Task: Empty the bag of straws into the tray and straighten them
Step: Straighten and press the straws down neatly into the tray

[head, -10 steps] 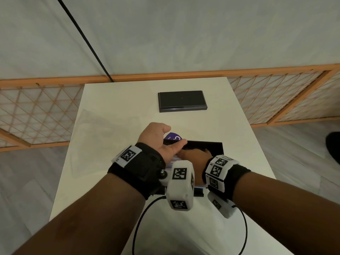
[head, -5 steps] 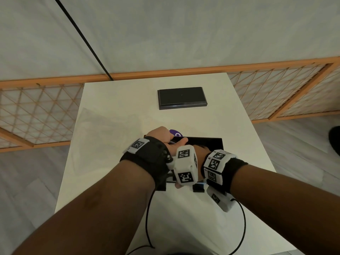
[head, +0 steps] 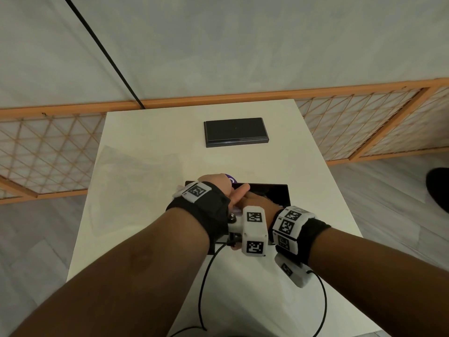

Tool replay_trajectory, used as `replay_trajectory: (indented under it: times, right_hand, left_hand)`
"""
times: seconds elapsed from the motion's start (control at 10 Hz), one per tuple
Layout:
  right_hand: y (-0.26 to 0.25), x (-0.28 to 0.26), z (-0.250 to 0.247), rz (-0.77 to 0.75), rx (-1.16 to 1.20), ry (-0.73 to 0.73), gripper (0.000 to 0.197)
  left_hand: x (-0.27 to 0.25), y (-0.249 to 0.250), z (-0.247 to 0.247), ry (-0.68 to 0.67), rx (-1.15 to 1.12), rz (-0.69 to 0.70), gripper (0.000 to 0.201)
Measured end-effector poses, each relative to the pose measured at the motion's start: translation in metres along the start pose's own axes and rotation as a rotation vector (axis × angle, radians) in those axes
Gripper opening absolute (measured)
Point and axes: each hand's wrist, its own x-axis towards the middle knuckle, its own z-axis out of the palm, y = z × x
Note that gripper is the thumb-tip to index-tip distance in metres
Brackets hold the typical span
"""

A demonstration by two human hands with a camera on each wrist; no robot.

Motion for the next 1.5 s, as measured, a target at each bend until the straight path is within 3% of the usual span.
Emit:
replay_trajectory:
  times: [0.1,0.2,0.4,0.7,0.8,0.9,1.0,1.1,1.2,1.3,1.4,1.5]
  right_hand:
    - [-0.002,-0.009,0.006,0.071,0.187,0.122,0.097]
    - [-0.001,-0.013,0.01,0.109,0.142,0.195,0.109]
    - [-0.005,-0.014,0.006,0.127,0.047,0.183,0.124]
    - [-0.022,-0.007,0.0,0.156,0.015,0.102,0.101]
    - [-0.028,-0.004,-0.003,0.152,0.026,0.059,0.103]
    - [-0.03,0.002,-0.008,0.163,0.009,0.028,0.108]
    - [-0.024,0.016,-0.006,0.139,-0.053,-0.021,0.096]
    - [-0.031,0.011,-0.013,0.099,-0.046,-0.054,0.069]
    - [-0.035,0.002,-0.023,0.079,-0.148,-0.134,0.053]
    - [-0.033,0.005,-0.02,0.024,-0.146,-0.137,0.056]
    - [-0.037,-0.001,-0.021,-0.033,-0.109,-0.148,0.06]
    - [-0.036,-0.006,-0.026,-0.009,-0.098,-0.137,0.069]
  left_hand:
    - [-0.004,0.01,-0.013,-0.02,-0.449,0.044,0.032]
    - [-0.015,0.011,-0.031,-0.021,-0.363,-0.047,0.015]
    - [-0.025,-0.001,-0.082,0.037,-0.162,0.04,0.019]
    - [-0.016,-0.009,-0.092,0.014,-0.069,-0.02,0.022]
    - [-0.015,-0.004,-0.091,0.131,-0.223,0.031,0.023]
    - [-0.025,0.007,-0.086,0.053,-0.59,-0.059,0.023]
    - [-0.032,0.012,-0.07,-0.096,-0.835,-0.158,0.029]
    - [-0.028,0.011,-0.053,-0.142,-0.936,-0.157,0.041]
    - [-0.021,0.009,-0.042,-0.137,-0.888,-0.135,0.044]
    - [-0.009,0.0,-0.039,-0.07,-0.44,-0.013,0.043]
    - [-0.001,0.005,-0.037,0.023,-0.328,0.039,0.035]
    - [-0.005,0.008,-0.031,0.01,-0.202,0.042,0.054]
